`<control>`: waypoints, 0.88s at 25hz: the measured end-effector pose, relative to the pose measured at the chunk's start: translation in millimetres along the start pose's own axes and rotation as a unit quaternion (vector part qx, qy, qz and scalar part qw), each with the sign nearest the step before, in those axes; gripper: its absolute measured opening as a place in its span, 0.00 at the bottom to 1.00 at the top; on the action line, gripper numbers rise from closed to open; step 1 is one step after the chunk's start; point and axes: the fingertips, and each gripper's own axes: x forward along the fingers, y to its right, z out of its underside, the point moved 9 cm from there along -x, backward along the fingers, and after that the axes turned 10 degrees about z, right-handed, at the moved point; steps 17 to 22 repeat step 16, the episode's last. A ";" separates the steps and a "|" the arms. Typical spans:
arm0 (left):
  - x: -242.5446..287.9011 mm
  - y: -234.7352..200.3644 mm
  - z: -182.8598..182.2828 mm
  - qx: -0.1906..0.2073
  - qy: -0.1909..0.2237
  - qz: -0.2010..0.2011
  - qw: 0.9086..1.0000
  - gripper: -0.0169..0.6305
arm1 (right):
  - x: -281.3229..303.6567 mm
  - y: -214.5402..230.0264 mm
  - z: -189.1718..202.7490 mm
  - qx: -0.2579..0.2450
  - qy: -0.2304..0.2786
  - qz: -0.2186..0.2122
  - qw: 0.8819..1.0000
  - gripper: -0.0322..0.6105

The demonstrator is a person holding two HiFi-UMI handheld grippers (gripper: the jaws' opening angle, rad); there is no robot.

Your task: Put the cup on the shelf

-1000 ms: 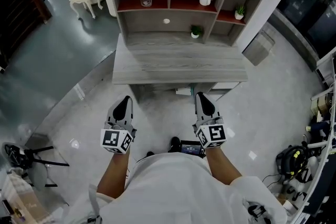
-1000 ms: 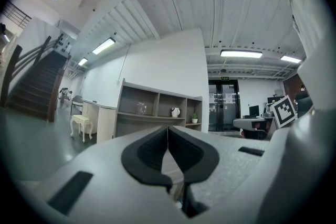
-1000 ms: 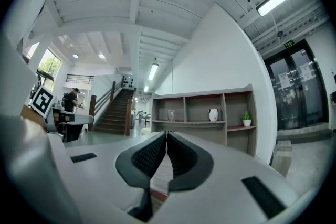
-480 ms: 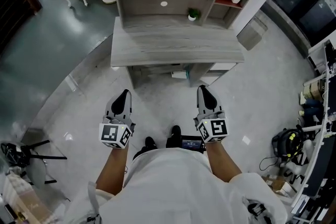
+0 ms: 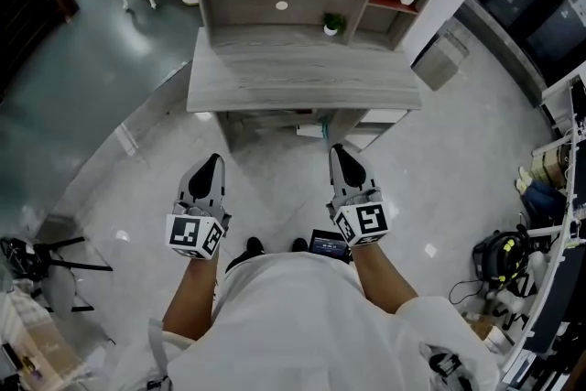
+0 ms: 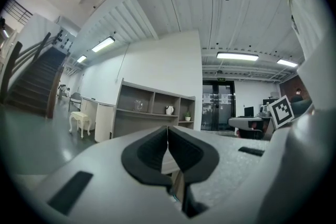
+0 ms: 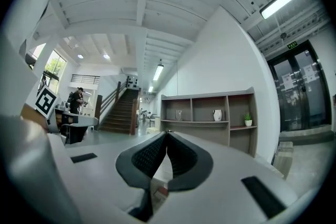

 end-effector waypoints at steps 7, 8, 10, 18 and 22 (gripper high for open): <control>24.8 30.0 10.2 -0.004 -0.021 0.015 1.000 0.04 | -20.5 47.3 12.5 0.006 -0.017 0.027 0.999 0.10; 27.8 35.1 11.3 -0.005 -0.022 0.017 1.000 0.04 | -23.6 53.0 14.4 0.007 -0.020 0.029 0.999 0.10; 34.2 43.9 12.6 -0.009 -0.021 0.019 1.000 0.04 | -27.5 62.7 16.8 0.010 -0.023 0.030 0.999 0.10; 48.1 61.7 14.4 -0.016 -0.023 0.018 0.999 0.04 | -31.6 76.7 13.6 0.017 -0.013 0.022 1.000 0.10; 48.1 61.7 14.4 -0.016 -0.023 0.018 0.999 0.04 | -31.6 76.7 13.6 0.017 -0.013 0.022 1.000 0.10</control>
